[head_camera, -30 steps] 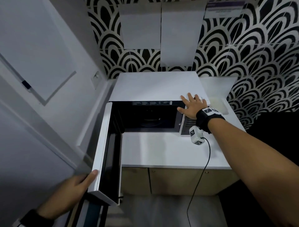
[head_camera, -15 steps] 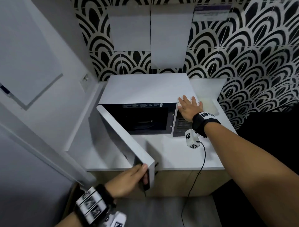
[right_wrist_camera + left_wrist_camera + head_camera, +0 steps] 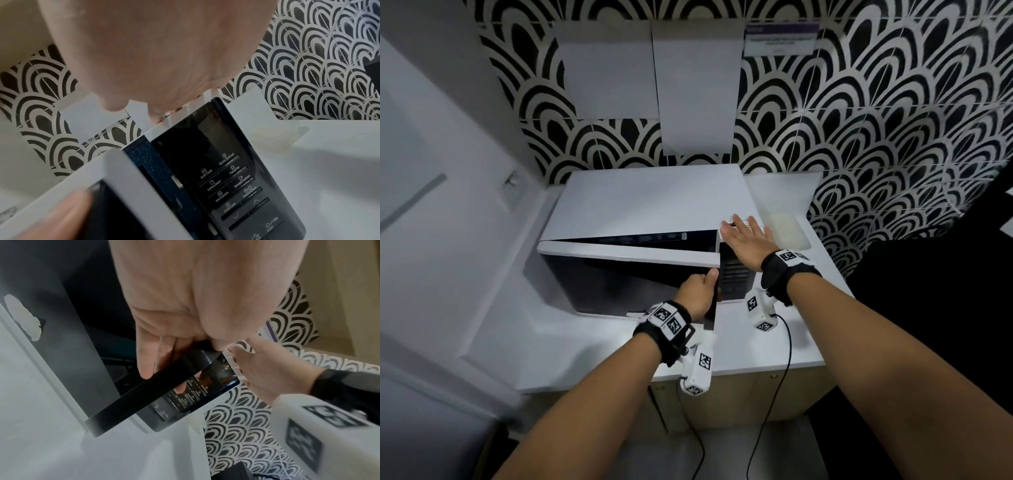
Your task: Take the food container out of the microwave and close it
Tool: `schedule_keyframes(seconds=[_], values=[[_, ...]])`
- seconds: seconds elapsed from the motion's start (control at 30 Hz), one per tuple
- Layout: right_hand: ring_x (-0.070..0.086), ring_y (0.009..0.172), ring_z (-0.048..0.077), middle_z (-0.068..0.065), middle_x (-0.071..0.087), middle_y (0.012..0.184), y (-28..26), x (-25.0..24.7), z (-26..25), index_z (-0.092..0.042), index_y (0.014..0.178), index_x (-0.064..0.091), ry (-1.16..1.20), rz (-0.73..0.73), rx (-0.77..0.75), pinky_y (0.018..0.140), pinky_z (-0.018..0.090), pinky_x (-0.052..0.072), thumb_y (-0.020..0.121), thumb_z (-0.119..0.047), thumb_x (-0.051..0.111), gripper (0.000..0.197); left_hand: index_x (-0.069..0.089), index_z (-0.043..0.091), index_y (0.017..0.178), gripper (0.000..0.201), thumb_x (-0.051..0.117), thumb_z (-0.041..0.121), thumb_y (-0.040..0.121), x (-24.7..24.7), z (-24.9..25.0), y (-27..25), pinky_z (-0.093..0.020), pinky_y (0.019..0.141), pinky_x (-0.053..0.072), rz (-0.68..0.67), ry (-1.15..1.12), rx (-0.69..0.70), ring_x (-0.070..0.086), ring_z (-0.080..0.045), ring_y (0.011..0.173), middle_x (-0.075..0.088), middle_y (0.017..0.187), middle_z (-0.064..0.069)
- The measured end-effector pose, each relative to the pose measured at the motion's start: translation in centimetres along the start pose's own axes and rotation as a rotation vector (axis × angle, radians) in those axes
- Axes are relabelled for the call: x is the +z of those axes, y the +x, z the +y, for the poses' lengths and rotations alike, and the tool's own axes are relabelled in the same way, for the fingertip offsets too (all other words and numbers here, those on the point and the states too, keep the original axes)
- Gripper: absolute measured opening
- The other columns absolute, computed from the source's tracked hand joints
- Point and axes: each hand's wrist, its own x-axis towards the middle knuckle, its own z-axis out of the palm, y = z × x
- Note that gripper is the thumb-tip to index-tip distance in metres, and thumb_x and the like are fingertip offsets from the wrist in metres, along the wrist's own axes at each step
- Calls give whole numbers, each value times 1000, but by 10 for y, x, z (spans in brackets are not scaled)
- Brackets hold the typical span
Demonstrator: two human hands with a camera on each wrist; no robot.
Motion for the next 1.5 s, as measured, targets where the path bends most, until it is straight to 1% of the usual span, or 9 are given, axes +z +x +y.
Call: schedule_keyframes(seconds=[0.1, 0.23, 0.4, 0.63, 0.8, 1.07, 1.17, 1.3, 1.5], values=[[-13, 153, 19, -10, -5, 166, 1, 1, 1, -40, 155, 10, 13, 10, 0, 121, 49, -10, 94, -64, 4, 65, 71, 0, 87, 68, 29, 52, 99, 0, 4, 22, -40, 89, 53, 28, -37, -39, 70, -35, 93, 75, 94, -17], [-12, 153, 18, -10, -3, 166, 2, 2, 4, -38, 155, 12, 32, 32, -11, 122, 47, -10, 95, -61, 4, 64, 56, 9, 65, 58, 32, 48, 102, 2, 13, 35, -37, 76, 53, 89, -77, -48, 64, -31, 74, 62, 67, -6], [-12, 153, 18, -11, -3, 166, 3, 6, 5, -38, 155, 12, 29, 47, -22, 122, 47, -10, 95, -62, 3, 65, 68, -4, 82, 64, 35, 48, 101, 5, 3, 39, -34, 68, 52, 93, -137, -46, 60, -25, 61, 67, 67, -7], [-15, 152, 17, -11, -6, 166, 3, 6, 6, -39, 155, 9, 9, 47, -31, 122, 48, -11, 96, -61, 5, 63, 69, -7, 89, 76, 37, 62, 89, 6, -6, 55, -50, 77, 60, 117, -158, -41, 72, -38, 79, 77, 86, -20], [-16, 152, 18, -10, -8, 166, 3, 7, 4, -38, 155, 7, -12, 45, -25, 122, 48, -11, 96, -61, 6, 63, 60, 2, 69, 64, 38, 56, 96, 2, 3, 69, -49, 80, 60, 112, -149, -27, 66, -34, 69, 68, 69, -14], [-16, 152, 18, -11, -8, 166, 3, 7, 3, -39, 155, 7, -42, 46, -14, 122, 48, -11, 96, -62, 7, 63, 49, 11, 69, 51, 43, 55, 95, -10, 8, 68, -56, 89, 57, 14, -220, -90, 52, -26, 67, 45, 56, -4], [-15, 152, 18, -11, -8, 166, 0, 5, 1, -40, 155, 6, -55, 33, -11, 122, 48, -11, 96, -62, 8, 63, 55, 8, 77, 56, 40, 58, 95, -24, 14, 57, -51, 90, 54, -58, -107, -70, 56, -28, 71, 54, 64, -9], [-14, 152, 19, -10, -8, 166, -2, -2, 0, -40, 155, 7, -84, 5, -17, 122, 48, -8, 94, -65, 13, 66, 70, 2, 106, 64, 34, 54, 99, -58, 21, 39, -39, 94, 52, -186, 210, 4, 70, -31, 99, 74, 109, -16], [4, 154, 23, -2, 5, 167, 0, -39, -6, -39, 154, 15, -87, -77, -17, 122, 52, 4, 86, -74, 34, 79, 70, 4, 97, 55, 41, 51, 97, -133, 62, 3, -36, 87, 48, -76, 539, 150, 62, -26, 93, 71, 100, -9]])
